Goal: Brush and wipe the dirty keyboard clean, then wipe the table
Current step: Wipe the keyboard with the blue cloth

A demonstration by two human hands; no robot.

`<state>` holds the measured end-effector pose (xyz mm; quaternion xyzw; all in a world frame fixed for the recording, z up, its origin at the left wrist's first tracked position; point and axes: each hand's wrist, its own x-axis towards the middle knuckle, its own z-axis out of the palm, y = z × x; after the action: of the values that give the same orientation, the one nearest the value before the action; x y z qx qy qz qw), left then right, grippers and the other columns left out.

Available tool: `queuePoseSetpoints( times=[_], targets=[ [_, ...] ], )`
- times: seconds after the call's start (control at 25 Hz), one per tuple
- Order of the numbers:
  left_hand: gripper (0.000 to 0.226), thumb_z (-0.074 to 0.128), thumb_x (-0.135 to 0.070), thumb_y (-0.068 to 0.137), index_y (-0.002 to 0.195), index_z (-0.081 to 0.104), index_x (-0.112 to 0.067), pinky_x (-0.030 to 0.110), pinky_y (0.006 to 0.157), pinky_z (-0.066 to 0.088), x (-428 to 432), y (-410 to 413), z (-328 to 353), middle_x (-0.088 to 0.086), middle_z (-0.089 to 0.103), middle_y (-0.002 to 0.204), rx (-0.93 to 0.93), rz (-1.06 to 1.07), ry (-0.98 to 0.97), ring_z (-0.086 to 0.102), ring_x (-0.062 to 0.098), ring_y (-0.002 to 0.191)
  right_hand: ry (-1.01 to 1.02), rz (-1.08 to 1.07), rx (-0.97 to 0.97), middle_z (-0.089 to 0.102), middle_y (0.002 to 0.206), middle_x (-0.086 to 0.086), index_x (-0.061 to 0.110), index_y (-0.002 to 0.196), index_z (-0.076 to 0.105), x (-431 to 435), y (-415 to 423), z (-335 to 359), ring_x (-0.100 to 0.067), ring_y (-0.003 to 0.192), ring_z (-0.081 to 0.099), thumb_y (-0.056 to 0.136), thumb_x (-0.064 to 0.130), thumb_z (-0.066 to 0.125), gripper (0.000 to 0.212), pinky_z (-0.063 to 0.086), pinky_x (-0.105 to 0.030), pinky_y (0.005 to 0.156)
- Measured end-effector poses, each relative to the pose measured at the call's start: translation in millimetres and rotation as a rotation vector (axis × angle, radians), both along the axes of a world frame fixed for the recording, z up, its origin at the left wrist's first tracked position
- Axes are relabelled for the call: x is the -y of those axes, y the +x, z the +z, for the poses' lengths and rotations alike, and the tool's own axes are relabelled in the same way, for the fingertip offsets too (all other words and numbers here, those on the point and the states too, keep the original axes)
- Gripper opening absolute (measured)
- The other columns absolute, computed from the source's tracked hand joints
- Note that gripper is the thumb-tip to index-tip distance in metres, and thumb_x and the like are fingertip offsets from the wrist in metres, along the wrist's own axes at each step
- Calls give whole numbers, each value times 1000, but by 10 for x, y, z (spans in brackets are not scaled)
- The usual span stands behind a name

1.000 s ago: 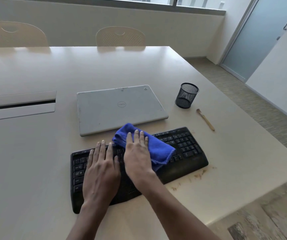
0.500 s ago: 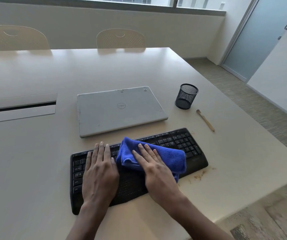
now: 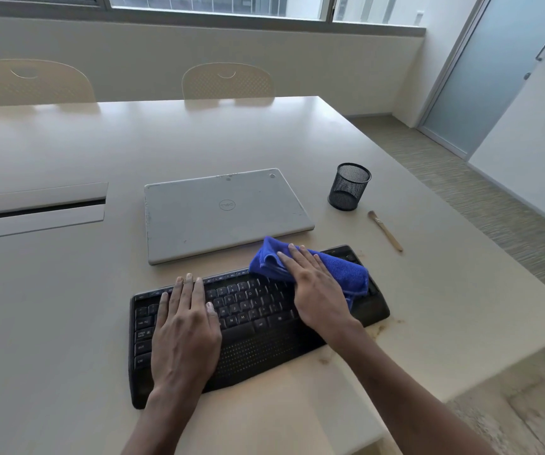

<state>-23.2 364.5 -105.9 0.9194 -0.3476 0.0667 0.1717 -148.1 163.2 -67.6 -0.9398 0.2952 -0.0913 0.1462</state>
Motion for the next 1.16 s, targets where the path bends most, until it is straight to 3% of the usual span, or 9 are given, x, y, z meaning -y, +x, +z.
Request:
queuePoseSetpoints(
  times=[0.44,0.72,1.16],
  targets=[
    [63,30,-35,102,154,47,-4,41,129,22,-11,-4,-37,12,42,163,1,-6,10,33,22,156,14,-186,-11,15,172,3,29,163,23,417,-284,17,-13,159,9,101,2,42,70,-1,-28,129],
    [66,25,-38,102,154,47,-5,41,129,22,-15,-3,-34,11,42,163,-3,-2,15,33,21,156,49,-301,-12,17,172,1,27,163,24,539,-517,29,-16,159,11,103,6,41,66,7,-33,130],
    [65,26,-37,102,154,47,-5,40,129,21,-10,6,-19,11,42,163,-7,-7,32,33,21,155,-2,-361,-83,1,173,-1,24,165,8,161,-591,68,-17,160,0,104,6,36,70,-1,-32,129]
  ],
)
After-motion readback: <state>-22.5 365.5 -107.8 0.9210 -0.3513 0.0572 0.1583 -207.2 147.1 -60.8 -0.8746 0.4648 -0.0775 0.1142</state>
